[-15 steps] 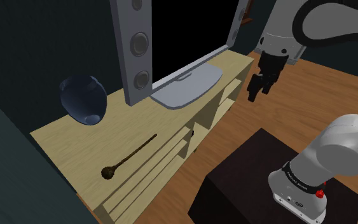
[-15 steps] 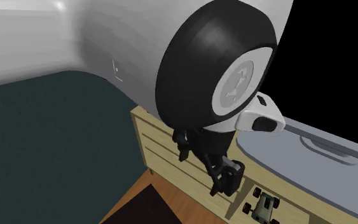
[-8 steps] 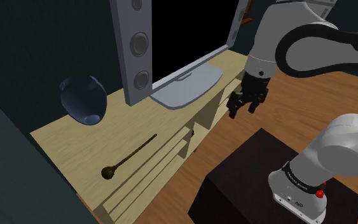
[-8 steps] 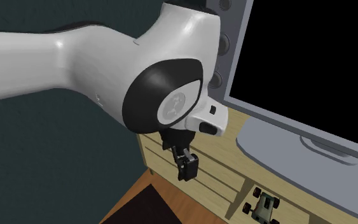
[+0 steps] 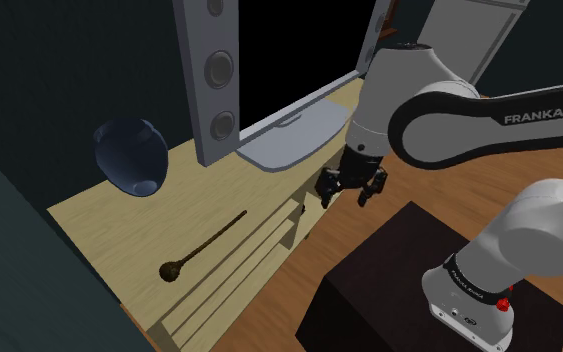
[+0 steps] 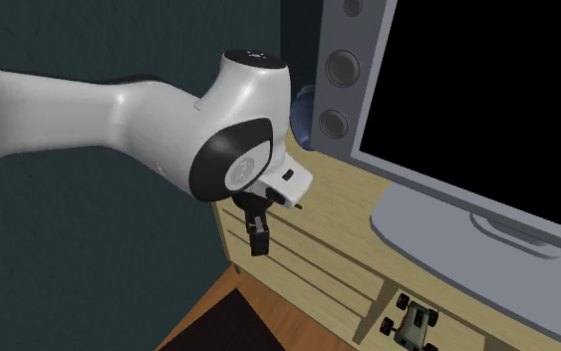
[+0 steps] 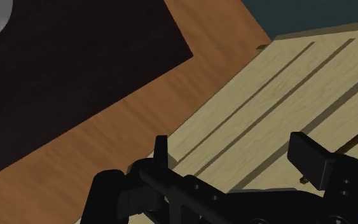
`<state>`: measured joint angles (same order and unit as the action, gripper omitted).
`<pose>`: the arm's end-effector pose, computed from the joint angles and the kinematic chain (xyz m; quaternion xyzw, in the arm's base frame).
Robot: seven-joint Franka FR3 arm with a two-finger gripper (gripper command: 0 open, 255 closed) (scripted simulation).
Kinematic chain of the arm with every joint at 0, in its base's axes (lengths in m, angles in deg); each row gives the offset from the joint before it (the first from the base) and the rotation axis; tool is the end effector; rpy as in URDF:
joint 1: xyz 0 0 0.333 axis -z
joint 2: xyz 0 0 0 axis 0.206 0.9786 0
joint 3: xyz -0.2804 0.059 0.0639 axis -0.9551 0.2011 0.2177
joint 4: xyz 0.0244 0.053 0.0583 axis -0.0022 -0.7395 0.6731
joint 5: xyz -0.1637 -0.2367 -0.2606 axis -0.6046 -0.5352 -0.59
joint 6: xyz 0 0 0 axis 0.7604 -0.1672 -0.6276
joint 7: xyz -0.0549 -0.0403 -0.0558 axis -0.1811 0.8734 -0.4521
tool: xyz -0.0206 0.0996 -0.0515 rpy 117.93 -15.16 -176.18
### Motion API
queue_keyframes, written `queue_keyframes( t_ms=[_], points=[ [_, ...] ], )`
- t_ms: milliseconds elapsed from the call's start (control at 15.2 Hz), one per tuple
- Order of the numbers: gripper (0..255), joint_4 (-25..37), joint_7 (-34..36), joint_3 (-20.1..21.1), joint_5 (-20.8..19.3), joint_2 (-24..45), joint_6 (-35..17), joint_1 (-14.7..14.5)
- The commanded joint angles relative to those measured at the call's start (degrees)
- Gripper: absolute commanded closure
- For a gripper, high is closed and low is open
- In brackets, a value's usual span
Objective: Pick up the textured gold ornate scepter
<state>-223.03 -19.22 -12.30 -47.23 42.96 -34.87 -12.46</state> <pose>0.3138 0.2020 0.3701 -0.9669 0.2519 0.0299 0.0282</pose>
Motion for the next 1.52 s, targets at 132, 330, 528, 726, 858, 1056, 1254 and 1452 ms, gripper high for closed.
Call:
queue_keyframes(
  t_ms=[132,330,528,726,858,1056,1254,1452],
  points=[
    [0,2.5,10.6,7.4,1.7,7.8,-8.3,2.1],
    [0,5.4,19.3,13.3,-0.1,15.2,-14.7,5.5],
    [0,8.9,30.3,19.8,-6.2,23.7,-20.9,10.4],
    [0,13.1,46.3,25.1,-20.1,34.7,-26.2,15.4],
    [0,16.6,59.1,24.1,-32.9,42.8,-27.8,14.6],
    [0,22.9,72.6,16.0,-44.6,51.5,-28.3,6.5],
    [0,29.6,81.7,9.0,-50.9,58.1,-28.2,-0.6],
    [0,36.8,88.6,3.7,-54.6,64.1,-27.7,-6.1]
  ],
)
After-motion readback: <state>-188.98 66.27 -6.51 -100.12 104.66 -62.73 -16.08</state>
